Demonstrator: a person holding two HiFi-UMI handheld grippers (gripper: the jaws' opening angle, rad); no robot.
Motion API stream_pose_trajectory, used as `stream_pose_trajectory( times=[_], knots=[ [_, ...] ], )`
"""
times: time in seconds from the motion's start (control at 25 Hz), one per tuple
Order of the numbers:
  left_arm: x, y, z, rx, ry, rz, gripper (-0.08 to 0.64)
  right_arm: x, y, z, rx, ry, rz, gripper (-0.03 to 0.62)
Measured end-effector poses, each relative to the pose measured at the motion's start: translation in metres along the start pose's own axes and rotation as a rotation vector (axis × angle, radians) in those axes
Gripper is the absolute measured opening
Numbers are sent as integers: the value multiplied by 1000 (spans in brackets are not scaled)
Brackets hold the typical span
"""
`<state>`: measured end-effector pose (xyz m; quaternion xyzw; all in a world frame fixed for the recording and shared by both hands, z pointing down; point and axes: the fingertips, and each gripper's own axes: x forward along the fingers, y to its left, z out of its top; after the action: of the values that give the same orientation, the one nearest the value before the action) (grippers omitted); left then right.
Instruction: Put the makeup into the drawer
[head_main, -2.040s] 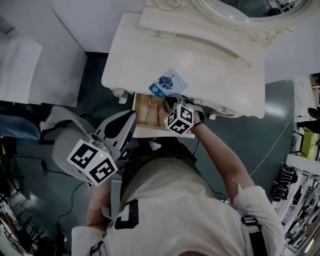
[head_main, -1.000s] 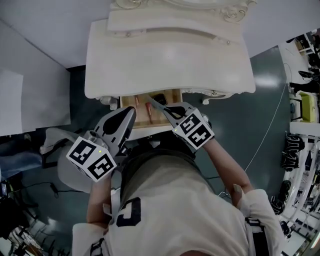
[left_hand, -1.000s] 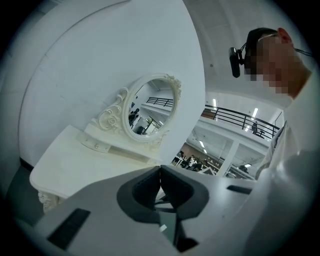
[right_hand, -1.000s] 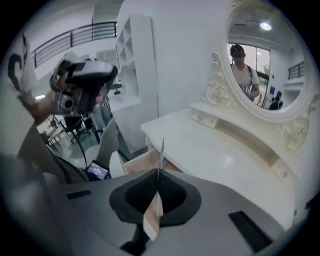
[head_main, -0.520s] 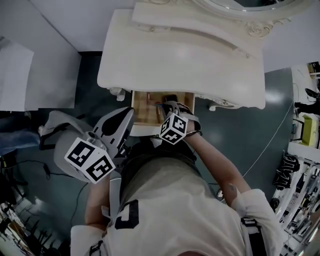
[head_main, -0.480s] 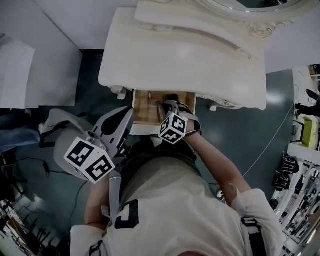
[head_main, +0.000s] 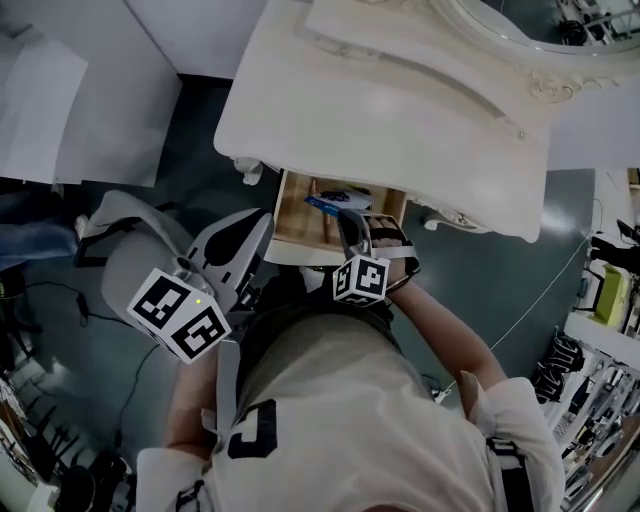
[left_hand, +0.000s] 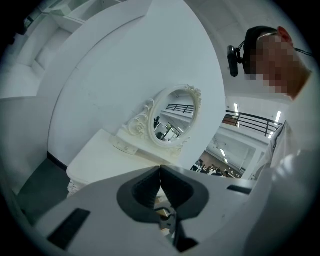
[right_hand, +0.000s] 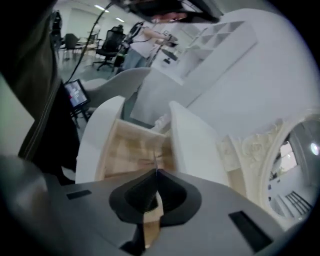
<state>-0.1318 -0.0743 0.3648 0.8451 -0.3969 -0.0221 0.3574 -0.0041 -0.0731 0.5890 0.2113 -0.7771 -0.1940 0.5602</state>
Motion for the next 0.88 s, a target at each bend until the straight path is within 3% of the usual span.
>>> stream_pose_trajectory(
  times=[0.08,0.2,0.68,0.72,0.8,0.88],
  knots=[
    [0,-2,-1,1,5,-1,58,23,44,-11,-57,41,128,28],
    [1,-5,-1,8,14,-3,58,41,76,-24,12,82,259,28],
    [5,1,-5,18,30,35,58,74,51,-18,455,63,380,32],
    [5,3,-4,22,27,40,58,73,47,-18,489,52,389,42],
    [2,11,-2,30,22,55,58,67,45,-14,581,29,432,185],
    [-5,19,2,37,14,72,58,60,41,-8,675,4,454,193]
  ],
)
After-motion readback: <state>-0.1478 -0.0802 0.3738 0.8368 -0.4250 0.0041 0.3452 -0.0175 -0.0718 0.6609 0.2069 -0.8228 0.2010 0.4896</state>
